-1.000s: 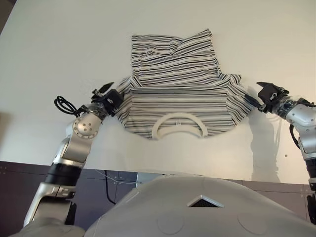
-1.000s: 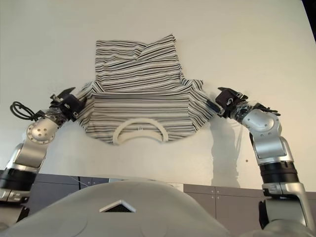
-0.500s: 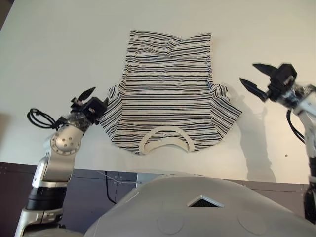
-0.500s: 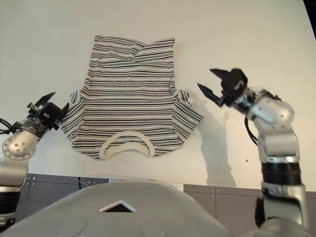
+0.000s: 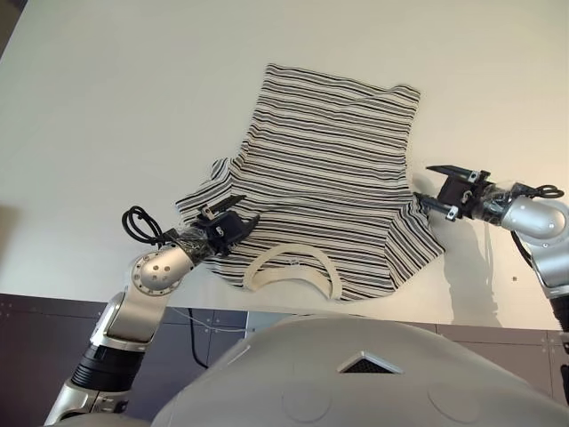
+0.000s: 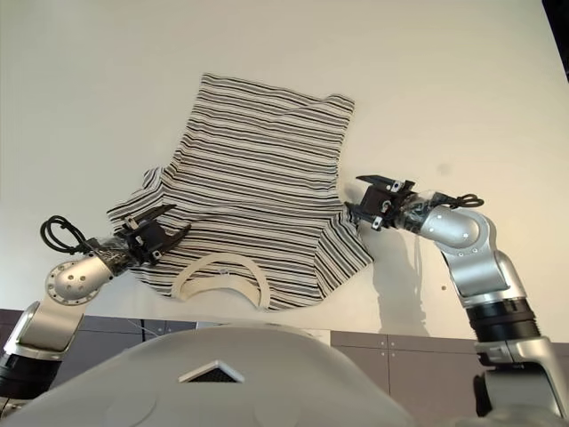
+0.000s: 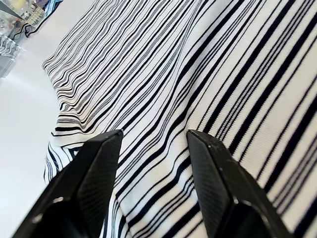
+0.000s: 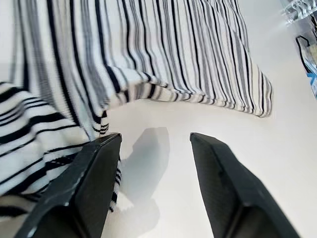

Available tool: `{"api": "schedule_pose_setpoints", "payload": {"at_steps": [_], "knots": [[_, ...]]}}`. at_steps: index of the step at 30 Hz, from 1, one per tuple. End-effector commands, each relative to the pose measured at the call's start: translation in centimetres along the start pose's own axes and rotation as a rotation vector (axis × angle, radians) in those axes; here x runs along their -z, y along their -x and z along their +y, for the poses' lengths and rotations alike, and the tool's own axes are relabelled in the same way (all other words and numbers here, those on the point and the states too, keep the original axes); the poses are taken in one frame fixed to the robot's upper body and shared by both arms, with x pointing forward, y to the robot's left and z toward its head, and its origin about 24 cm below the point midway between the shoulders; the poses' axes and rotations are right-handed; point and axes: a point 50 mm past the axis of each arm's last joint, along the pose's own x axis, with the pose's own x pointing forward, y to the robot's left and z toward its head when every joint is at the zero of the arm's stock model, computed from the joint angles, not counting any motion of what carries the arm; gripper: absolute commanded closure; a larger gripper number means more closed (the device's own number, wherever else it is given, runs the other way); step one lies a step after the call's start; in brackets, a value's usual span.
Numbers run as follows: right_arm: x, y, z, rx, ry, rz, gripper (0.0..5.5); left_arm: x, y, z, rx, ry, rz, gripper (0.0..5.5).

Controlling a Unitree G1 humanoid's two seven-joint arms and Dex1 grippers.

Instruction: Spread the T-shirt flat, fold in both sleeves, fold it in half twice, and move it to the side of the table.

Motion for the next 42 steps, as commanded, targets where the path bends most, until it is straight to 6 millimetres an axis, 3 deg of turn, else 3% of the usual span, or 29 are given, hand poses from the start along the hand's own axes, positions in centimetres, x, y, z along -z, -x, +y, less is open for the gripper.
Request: {"api": "schedule_pose_setpoints", "payload": {"at_steps": [1,3,6,11,16,18,20,23,25,27,28,31,33,35,38,42], "knots": [[-2.0,-0.1,-3.8,0.177,-0.026,-0.058,2.94,0.9,-0.2,-1.6,0.021,0.065,0.059,3.10],[-3.4,-0.1,-4.2,0.204,-0.051,-0.111,2.94,0.3,-0.3,-1.4,-0.006,0.083,0.029,3.10],[-4.4,-1.7,-3.3,0.159,-0.055,-0.126,2.94,-0.8,-0.6,-0.5,-0.038,0.082,-0.022,3.10],[0.1,-8.0,-2.2,0.174,-0.059,0.131,2.94,-3.6,-1.4,2.2,-0.097,0.129,-0.160,3.10],[-0.2,-10.9,-4.3,0.268,-0.076,0.140,2.94,-4.7,-2.0,2.3,-0.111,0.176,-0.200,3.10],[-0.4,-10.1,-5.4,0.336,-0.104,0.078,2.94,-4.6,-1.9,2.0,-0.121,0.184,-0.190,3.10],[-1.2,-6.7,-6.5,0.438,-0.093,-0.052,2.94,-3.9,-1.1,2.7,-0.197,0.180,-0.156,3.10],[-4.4,-2.1,-5.2,0.436,-0.067,-0.231,2.94,-2.5,1.2,5.1,-0.362,0.150,-0.076,3.10],[-6.7,-1.4,-1.9,0.323,-0.117,-0.321,2.94,-1.3,3.2,7.4,-0.522,0.104,-0.004,3.10],[-7.9,-1.3,-0.1,0.303,-0.200,-0.366,2.94,0.2,4.7,6.8,-0.459,-0.019,0.062,3.10],[-7.6,-1.3,0.1,0.348,-0.225,-0.346,2.94,1.1,5.0,6.5,-0.401,-0.052,0.086,3.10],[-6.3,-1.0,0.3,0.494,-0.276,-0.262,2.94,5.2,7.7,8.2,-0.511,-0.256,0.232,3.10],[-5.7,-0.9,0.5,0.566,-0.309,-0.221,2.94,6.7,9.0,7.8,-0.363,-0.496,0.257,3.10],[-5.1,-0.9,1.4,0.608,-0.343,-0.187,2.94,6.3,8.7,8.1,-0.131,-0.708,0.171,3.10],[-4.5,-1.4,2.2,0.634,-0.372,-0.157,2.94,4.8,6.1,8.3,0.108,-0.868,0.032,3.10],[-5.1,-2.2,1.2,0.643,-0.355,-0.189,2.94,5.3,3.7,6.7,0.187,-0.881,-0.019,3.10]]}}
